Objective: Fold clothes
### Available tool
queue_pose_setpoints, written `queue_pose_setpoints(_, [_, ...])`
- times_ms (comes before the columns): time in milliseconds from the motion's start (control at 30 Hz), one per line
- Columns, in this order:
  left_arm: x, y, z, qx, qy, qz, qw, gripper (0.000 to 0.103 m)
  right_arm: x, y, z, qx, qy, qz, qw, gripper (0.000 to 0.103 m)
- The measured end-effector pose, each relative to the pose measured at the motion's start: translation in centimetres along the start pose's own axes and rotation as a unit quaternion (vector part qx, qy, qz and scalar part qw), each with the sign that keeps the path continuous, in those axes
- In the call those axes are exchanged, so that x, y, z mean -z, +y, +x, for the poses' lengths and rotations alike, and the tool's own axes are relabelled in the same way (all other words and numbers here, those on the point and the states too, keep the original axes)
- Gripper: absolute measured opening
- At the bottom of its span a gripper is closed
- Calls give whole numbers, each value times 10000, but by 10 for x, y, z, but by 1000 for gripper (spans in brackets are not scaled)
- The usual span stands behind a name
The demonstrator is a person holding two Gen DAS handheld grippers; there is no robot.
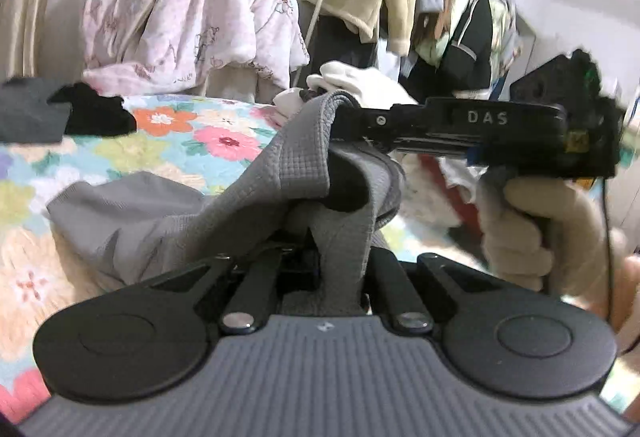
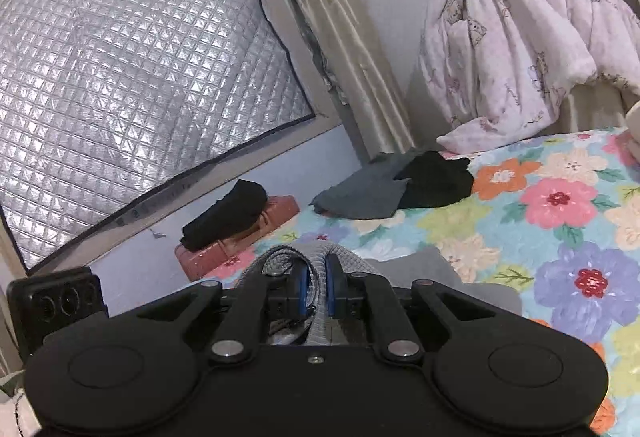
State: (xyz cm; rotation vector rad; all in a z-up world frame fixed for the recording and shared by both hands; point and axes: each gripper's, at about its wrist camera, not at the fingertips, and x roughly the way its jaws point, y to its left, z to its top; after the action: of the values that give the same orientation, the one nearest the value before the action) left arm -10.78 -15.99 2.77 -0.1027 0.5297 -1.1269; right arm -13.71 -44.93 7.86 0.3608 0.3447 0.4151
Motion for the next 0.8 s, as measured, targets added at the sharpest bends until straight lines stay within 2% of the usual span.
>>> queue_pose_setpoints(100, [10,-7,-6,255,-118,-211,9994,5,-7,15,6,-54,-26,-289,9996,12])
queue_pose_setpoints(200, [8,-1,-19,505,-555,-701,9947,5,-14,33,10,-373,-46,-464,9982,12])
queue_pose_setpoints(267, [2,14,-27,598,-846,-1118,9883,5,-15,42,13,-500,52,-601,9969,13])
queue_pose_setpoints(333, [-4,36,-33,579,-1058,-1566,9803,5,-11,46,13,-245,35,-650,9976,17])
queue_pose_setpoints(433, [-13,70,-29,376,-1150,-1952,9733,5,2,41,2,165,36,-262,9995,42])
queue_pose_setpoints(533, [-18,98,-22,209,-1218,-2353,9640,5,24,36,-15,404,309,4,9987,44])
queue_pose_setpoints(633, [-15,118,-18,147,-1384,-2657,9539,5,55,33,-21,598,791,-38,9951,47])
queue_pose_setpoints(700, [-13,125,-16,78,-1463,-2715,9512,5,74,29,-18,722,1106,19,9912,48])
queue_pose_setpoints(800, [-6,132,-16,27,-1457,-2808,9486,5,90,19,2,1030,1359,154,9852,52])
